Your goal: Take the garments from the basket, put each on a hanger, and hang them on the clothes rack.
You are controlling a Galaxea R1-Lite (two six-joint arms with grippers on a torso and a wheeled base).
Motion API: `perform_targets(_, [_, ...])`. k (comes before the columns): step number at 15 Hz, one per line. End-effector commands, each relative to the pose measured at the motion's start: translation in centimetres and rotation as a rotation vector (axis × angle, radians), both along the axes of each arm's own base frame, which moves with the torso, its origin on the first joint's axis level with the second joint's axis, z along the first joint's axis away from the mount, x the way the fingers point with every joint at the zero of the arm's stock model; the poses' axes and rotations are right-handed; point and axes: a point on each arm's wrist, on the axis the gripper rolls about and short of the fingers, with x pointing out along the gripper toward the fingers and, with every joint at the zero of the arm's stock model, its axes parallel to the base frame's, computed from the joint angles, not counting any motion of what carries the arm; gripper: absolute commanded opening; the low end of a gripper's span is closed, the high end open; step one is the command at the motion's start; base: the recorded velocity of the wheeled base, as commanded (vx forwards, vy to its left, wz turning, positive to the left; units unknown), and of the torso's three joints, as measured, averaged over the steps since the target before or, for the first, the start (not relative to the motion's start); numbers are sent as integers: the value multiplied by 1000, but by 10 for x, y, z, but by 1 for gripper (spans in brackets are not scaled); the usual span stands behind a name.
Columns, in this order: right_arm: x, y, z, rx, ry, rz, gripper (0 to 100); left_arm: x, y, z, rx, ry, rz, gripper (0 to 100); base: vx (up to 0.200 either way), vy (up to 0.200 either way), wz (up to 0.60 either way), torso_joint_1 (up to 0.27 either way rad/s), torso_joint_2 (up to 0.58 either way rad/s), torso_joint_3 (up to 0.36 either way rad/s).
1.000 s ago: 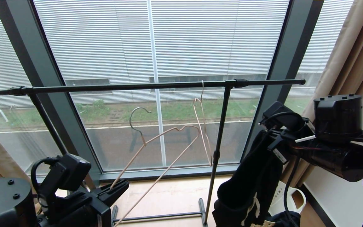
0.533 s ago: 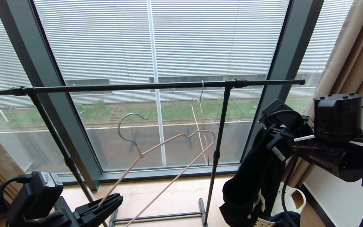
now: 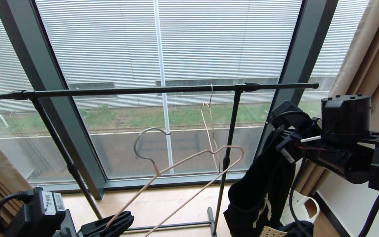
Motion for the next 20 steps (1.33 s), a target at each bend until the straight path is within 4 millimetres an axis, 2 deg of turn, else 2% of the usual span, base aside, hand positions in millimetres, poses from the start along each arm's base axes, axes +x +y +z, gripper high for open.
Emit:
perform_targets(1, [0,0,2,3,-6,0,0,2,-8,-8,42,38,-35,0,0,0,0,0,0,0])
perform_targets(4, [-4,-1,3,9,-10,-2,0,3,-18,-19,104,77,-79,0,0,0,0,0,0,0])
perform_targets(8, [-12,8,0,-1,2,35,0,8,-29,-28,145,115,-109,0,0,0,0,0,0,0])
perform_targets(14, [-25,19,-3,-19,6,68,0,24,-44,-21,125,91,-97,0,0,0,0,0,0,0])
perform_targets(20, [-33,29,-6,-24,13,114,0,26,-46,-18,113,78,-98,0,0,0,0,0,0,0])
